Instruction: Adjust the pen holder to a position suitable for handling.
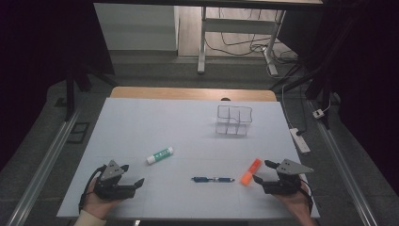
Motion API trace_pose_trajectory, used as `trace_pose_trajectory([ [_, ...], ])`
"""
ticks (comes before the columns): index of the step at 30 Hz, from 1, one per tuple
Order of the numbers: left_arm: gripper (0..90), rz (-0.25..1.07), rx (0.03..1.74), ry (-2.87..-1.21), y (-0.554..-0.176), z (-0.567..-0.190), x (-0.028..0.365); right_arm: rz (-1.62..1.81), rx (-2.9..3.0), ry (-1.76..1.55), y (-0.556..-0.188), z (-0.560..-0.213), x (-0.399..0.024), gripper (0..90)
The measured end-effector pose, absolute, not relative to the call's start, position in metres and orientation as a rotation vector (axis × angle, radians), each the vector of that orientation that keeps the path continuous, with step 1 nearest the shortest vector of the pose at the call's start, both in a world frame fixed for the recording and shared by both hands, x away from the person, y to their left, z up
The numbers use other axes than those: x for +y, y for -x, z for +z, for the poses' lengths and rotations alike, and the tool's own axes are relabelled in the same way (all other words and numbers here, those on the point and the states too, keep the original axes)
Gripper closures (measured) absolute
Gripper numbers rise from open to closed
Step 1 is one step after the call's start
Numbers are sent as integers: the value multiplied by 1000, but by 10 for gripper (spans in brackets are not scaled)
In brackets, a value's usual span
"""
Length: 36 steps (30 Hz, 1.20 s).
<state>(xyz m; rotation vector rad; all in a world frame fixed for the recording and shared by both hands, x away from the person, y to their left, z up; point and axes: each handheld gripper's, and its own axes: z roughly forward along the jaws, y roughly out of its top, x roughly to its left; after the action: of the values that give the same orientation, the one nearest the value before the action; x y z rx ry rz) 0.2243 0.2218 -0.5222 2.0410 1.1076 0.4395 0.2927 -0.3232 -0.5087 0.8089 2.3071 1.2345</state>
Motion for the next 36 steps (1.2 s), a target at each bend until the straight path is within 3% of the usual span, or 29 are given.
trace_pose_trajectory([
  [36, 216, 434, 1135, -2012, -222, -522, 228, 1260, 2321, -793, -297, -504, -313, 242],
])
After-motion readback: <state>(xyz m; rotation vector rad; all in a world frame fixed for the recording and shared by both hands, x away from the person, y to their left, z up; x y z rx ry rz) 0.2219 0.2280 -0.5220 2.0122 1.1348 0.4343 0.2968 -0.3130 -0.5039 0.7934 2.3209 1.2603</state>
